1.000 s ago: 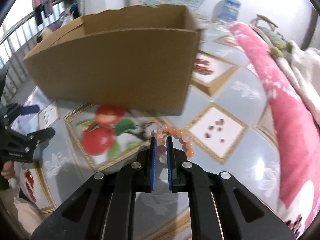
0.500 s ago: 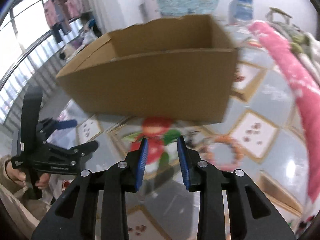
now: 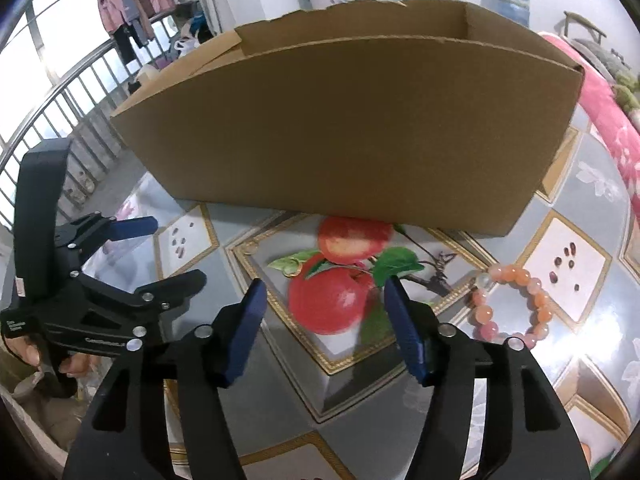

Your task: Organize jewelry

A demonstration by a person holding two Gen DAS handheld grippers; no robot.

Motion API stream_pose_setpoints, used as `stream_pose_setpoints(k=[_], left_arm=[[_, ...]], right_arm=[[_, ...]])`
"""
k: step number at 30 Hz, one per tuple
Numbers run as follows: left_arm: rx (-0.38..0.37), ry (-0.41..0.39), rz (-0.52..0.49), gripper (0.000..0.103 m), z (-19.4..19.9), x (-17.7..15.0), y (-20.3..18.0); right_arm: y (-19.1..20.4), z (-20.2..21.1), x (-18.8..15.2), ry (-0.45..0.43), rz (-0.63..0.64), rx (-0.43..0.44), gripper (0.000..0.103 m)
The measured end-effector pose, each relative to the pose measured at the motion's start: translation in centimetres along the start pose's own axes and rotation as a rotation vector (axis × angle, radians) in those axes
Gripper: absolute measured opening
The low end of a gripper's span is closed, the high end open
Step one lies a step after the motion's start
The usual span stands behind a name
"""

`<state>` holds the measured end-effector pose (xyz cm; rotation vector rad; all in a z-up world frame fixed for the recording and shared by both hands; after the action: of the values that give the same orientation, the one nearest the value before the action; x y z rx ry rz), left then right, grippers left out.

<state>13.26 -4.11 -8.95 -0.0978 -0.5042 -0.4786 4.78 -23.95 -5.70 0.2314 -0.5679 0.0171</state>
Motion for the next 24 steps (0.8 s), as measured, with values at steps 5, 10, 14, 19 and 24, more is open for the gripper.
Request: stream_pose_setpoints(k=[5, 10, 14, 19, 24], left_arm=[[-0.005, 0.011, -0.014, 0.098, 0.1, 0.0, -0.3], [-0.005, 0.011, -0.014, 0.098, 0.1, 0.0, -0.4], [-0.005, 0.011, -0.013, 0.098, 0.1, 0.0, -0.5], [-0.005, 0.009, -0.012, 0.098, 0.1, 0.0, -0.5], [-0.005, 0.012, -0.012, 0.098, 0.1, -0.1, -0.5]], right_arm=[[-0.1, -0.1, -0.1, 0.011, -0.004, -0.005, 0.073], [0.0, 0.0, 0.0, 0.023, -0.005, 0.009, 0.081], [-0.5, 0.1, 0.0, 0.016, -0.032, 0.000, 0.092], [-1.6, 0.4, 0.1, 0.016, -0.043, -0.046, 0.095], [-1.2, 0.3, -0.1, 0.025, 0.004, -0.078, 0.095]])
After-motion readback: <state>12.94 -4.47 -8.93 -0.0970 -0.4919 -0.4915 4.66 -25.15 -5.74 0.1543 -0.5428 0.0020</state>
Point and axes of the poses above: each gripper's, at about its wrist camera, not at the fingertips, and z roughly against the way its jaws point, y to its left, x to its top, the point moved 3 cm from there along -z, roughly the way its jaws point, and after that the axes turned 3 degrees about -z, right-handed, at the moved point
